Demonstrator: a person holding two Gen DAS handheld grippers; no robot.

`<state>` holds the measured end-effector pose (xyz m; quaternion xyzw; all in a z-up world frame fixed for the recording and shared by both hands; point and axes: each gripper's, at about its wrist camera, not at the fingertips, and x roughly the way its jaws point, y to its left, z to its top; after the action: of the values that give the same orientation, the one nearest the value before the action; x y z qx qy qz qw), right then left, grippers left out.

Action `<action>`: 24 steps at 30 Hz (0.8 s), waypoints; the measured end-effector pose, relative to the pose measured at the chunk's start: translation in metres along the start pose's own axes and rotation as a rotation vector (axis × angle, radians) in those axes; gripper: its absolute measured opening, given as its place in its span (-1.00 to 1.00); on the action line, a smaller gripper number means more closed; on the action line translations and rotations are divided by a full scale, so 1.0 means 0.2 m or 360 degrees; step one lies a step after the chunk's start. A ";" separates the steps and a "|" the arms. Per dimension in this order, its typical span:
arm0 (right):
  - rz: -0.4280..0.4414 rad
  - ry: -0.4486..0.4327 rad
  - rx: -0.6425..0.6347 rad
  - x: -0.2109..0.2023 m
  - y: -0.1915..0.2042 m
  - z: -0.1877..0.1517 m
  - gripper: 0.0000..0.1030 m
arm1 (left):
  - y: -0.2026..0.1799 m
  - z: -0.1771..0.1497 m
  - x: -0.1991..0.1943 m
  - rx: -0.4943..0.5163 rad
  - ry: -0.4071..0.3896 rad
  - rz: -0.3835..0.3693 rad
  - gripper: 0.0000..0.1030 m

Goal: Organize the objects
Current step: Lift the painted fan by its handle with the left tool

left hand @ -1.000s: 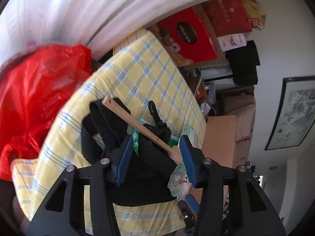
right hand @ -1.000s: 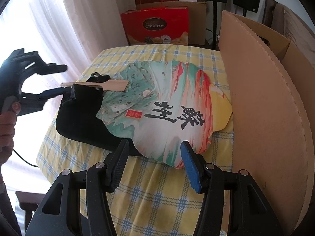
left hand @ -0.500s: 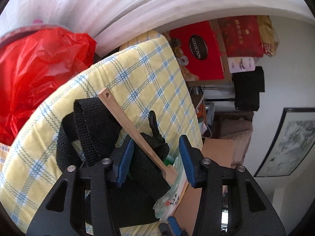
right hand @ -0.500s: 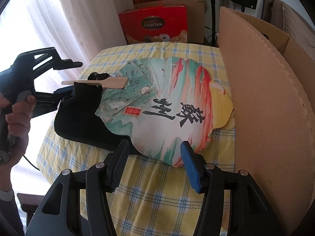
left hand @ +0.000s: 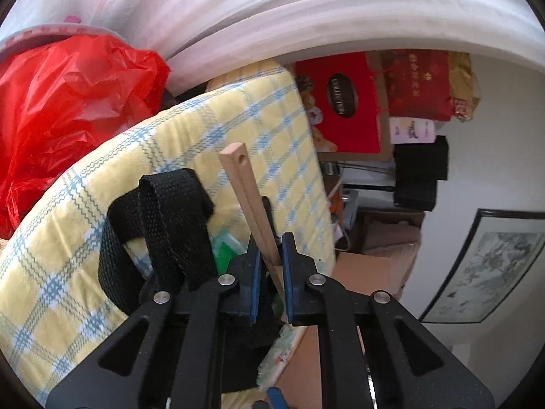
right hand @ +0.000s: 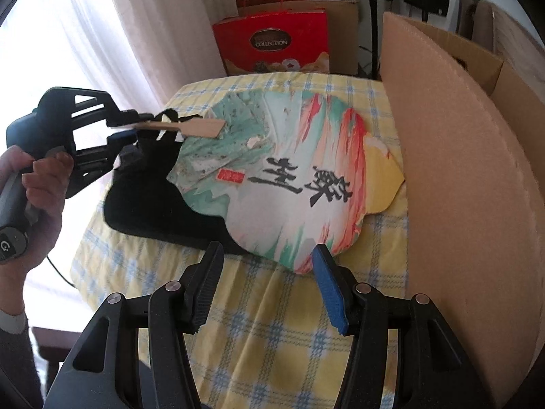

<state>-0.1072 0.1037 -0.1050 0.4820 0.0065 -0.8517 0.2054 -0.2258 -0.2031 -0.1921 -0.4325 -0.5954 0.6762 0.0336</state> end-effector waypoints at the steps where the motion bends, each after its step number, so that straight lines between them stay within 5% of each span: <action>1: 0.0046 0.0011 0.0030 0.00 -0.01 0.00 0.09 | -0.01 0.00 -0.01 0.0006 0.0003 -0.0015 -0.81; 9: 0.0228 0.0088 0.0182 0.04 -0.05 -0.03 0.10 | -0.07 0.06 -0.17 0.0038 -0.0034 -0.0093 -0.82; 24: 0.0443 -0.0065 0.0492 0.03 -0.13 0.04 0.10 | 0.26 0.21 -0.21 -0.0115 -0.0057 -0.0018 -0.79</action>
<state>-0.1264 0.1246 -0.1097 0.4867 -0.1950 -0.8156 0.2449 -0.2022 -0.2746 -0.2153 -0.4179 -0.6224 0.6617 0.0112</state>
